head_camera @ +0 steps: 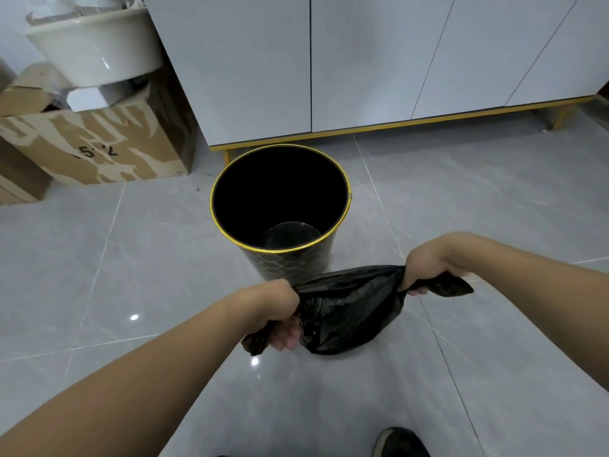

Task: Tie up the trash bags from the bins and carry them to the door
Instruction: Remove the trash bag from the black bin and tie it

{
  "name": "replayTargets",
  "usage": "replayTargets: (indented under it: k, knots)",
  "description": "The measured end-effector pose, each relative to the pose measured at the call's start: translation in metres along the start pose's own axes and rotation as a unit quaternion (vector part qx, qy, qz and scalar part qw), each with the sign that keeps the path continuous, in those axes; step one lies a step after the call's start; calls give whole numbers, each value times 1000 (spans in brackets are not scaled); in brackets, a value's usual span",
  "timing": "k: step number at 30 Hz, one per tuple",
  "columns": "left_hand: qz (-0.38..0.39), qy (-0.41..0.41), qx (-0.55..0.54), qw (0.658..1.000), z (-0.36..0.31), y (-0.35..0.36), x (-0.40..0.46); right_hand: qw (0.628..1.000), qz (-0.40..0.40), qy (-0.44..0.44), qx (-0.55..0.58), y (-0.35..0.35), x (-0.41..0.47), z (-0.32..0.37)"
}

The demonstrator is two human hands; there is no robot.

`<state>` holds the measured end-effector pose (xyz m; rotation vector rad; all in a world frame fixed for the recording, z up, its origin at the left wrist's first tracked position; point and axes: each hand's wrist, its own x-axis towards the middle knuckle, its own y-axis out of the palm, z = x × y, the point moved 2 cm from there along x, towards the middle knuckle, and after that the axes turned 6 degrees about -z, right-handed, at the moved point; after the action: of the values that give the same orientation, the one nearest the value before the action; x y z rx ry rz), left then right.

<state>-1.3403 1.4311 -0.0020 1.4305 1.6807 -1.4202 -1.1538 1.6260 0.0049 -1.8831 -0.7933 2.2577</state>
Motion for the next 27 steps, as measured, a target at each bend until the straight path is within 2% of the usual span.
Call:
replayTargets:
  k: [1,3,6,9,11,12,15,16,18,20,22,24,25,27]
  knots:
    - [1,12,-70,997,-2,6,4,994,22,-8,110,0,5,-9]
    - [15,54,-180,982,-5,17,10,957,44,-28,285,3,16,-23]
    - [128,97,-287,944,-9,31,17,883,67,-27,464,18,32,-33]
    - [286,112,-328,893,-12,36,22,840,91,-4,535,38,45,-40]
    - [331,119,-347,870,-16,36,24,848,107,-28,518,44,45,-45]
    - [324,124,-349,871,-19,36,25,853,127,-56,504,44,43,-50]
    - [221,142,-322,910,-25,40,25,824,204,-149,506,46,35,-64]
    - [158,163,-298,927,-28,41,24,806,226,-171,519,49,33,-67]
    - [-32,209,-218,953,-29,44,23,765,267,-214,546,55,32,-70]
    - [-217,231,-170,933,-24,49,25,722,299,-252,571,61,34,-67]
    - [-339,243,-150,897,-15,55,28,697,289,-245,608,65,38,-62]
    - [-402,236,-27,884,-5,60,34,659,268,-215,670,66,41,-56]
    - [-403,227,66,884,0,64,38,630,256,-208,703,66,43,-52]
    - [-349,212,264,874,5,78,45,571,228,-206,761,66,48,-45]
